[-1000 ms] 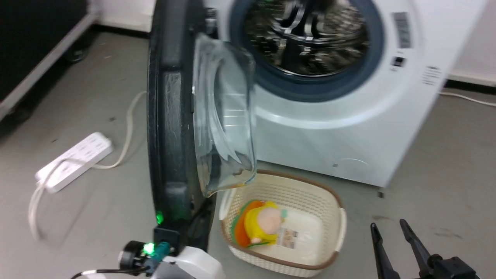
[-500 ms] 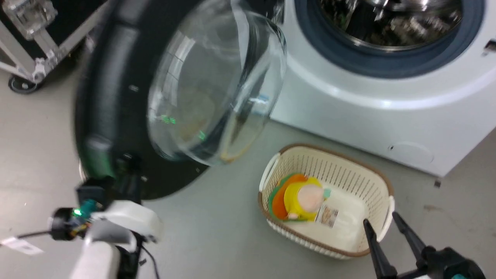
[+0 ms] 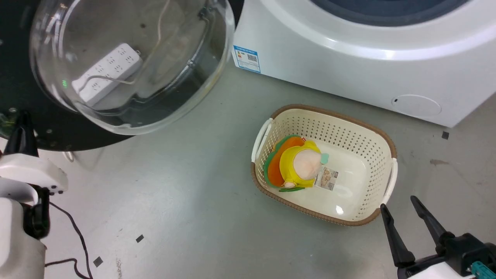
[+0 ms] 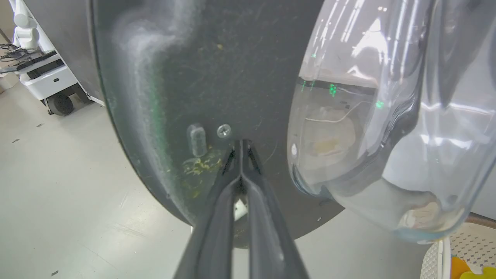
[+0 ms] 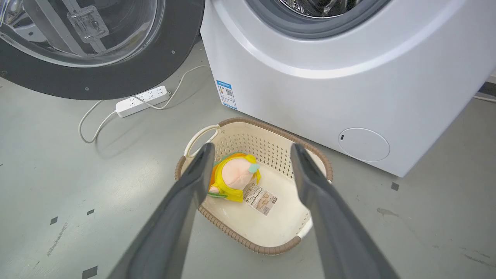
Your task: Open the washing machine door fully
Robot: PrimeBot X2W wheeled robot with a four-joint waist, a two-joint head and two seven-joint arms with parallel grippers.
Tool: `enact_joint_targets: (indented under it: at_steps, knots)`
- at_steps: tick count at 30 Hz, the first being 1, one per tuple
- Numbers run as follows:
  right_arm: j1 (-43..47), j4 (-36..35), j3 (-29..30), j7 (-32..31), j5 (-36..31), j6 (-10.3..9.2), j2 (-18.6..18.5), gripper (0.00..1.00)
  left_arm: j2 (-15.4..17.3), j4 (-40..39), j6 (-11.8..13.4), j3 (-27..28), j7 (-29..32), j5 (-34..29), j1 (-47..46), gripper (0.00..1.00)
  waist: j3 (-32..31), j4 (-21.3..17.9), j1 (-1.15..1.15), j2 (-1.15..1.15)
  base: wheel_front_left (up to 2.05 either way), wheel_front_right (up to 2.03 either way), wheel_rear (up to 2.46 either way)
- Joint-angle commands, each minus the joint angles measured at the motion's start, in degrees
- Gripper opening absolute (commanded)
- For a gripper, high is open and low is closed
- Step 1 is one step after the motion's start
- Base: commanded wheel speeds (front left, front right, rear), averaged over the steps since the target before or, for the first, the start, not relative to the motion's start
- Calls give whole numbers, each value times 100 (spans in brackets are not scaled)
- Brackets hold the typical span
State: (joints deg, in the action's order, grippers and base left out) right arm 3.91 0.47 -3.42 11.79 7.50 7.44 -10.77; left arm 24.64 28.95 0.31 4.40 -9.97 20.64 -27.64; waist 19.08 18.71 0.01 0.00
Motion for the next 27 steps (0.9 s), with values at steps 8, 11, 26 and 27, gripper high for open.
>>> enact_joint_targets:
  at_steps: [8,11,26,27]
  knots:
    - [-228,55,148,121,-12,5,125,100,-57,280,-219,-256,-448,-216,-98,0,-294,-216,-1,0,0,0,0]
    - [-273,92,330,213,-33,5,253,100,-234,-149,-230,-359,-492,-348,175,0,-566,-338,-1,0,0,0,0]
    - [-318,-127,824,316,-524,5,680,100,-1335,-2432,34,-992,-502,-757,2385,0,-1792,-1536,-1,0,0,0,0]
    - [-277,-158,832,317,-567,5,699,100,-1399,-2466,48,-1050,-502,-770,2492,0,-1826,-1603,-1,0,0,0,0]
